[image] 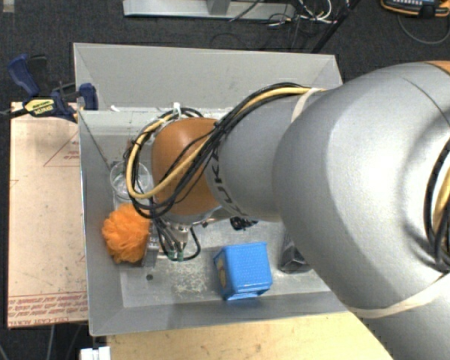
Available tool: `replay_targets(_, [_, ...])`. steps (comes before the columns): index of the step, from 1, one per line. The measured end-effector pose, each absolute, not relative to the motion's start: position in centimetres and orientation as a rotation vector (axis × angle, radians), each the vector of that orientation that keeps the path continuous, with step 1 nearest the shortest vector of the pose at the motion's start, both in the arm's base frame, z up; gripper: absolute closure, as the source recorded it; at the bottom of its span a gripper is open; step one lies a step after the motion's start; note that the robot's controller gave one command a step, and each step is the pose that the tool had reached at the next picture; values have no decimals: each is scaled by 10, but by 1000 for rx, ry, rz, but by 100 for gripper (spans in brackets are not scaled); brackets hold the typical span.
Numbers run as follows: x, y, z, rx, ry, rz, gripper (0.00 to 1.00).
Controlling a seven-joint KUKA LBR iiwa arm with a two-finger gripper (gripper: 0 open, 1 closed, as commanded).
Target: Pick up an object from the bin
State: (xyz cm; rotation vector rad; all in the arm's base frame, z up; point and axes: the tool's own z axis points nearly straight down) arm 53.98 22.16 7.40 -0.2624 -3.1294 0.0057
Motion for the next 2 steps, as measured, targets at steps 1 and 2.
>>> replay_targets(1, [538, 221, 95, -262, -3124, 9, 100])
replay_targets(2, [539, 222, 118, -261, -3128, 4, 100])
